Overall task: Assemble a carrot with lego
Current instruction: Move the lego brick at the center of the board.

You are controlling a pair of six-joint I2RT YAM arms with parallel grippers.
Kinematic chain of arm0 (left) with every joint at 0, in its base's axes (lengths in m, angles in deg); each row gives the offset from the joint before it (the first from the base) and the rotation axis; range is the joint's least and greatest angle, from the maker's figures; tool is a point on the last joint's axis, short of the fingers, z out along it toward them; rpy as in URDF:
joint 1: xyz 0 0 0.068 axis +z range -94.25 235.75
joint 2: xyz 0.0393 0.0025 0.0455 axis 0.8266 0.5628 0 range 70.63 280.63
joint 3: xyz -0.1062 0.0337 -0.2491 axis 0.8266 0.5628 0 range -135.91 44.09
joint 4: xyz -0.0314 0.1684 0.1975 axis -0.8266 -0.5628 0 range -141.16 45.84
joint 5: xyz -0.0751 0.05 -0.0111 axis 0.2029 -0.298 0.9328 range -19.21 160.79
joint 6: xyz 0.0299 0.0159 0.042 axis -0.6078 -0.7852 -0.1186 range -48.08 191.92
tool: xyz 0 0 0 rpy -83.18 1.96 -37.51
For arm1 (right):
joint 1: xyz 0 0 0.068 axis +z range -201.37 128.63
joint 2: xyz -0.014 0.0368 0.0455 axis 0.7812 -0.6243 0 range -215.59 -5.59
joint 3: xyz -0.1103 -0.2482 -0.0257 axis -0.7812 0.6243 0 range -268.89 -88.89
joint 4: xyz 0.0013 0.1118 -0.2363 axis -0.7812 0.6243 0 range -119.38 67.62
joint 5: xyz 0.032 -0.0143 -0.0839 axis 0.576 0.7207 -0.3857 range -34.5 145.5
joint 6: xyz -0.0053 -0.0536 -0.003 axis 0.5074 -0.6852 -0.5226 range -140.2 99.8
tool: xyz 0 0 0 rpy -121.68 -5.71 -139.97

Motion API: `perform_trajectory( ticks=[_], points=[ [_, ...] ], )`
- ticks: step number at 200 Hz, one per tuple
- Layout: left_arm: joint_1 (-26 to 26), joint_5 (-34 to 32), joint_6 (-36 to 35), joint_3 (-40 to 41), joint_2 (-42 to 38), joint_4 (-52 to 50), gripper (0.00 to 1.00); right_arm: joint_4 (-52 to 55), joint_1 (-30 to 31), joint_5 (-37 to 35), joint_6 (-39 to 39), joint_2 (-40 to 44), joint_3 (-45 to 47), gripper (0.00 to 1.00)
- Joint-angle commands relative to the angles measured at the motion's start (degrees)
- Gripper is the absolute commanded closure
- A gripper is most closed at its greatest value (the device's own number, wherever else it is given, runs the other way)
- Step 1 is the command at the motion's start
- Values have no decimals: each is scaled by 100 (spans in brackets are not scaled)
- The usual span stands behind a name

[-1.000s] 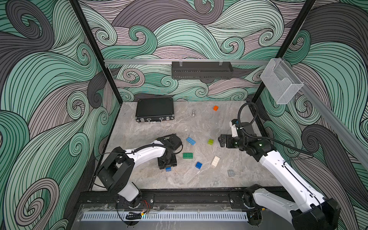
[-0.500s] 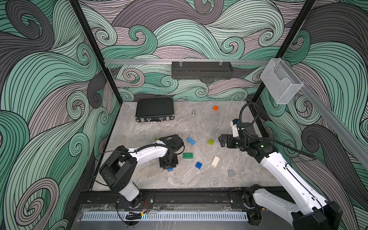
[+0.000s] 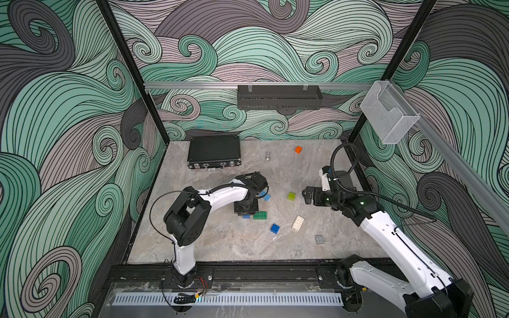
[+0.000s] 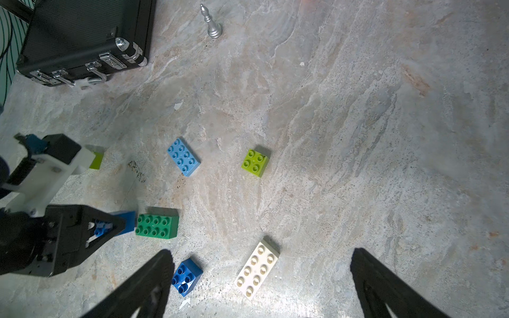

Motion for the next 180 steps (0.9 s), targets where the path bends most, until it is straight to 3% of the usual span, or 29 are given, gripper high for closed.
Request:
perform_trajectory(
  ticks=[1, 58, 110, 146, 180],
  points=[
    [188, -329, -497, -436, 380, -273, 91, 52, -3, 95, 134, 92, 94, 0],
    [323, -360, -851, -893, 819, -387, 88, 66, 5, 154, 238, 156, 156, 0],
    [350, -268, -699, -1033, 838, -404, 67, 34, -1, 232, 299, 20, 167, 0],
    [353, -223, -551, -1053, 768, -425, 42, 27, 4, 271, 317, -16, 188, 0],
    [357, -247, -362, -1014, 425, -421, 27, -83, 22, 510, 392, -78, 281, 0]
  ],
)
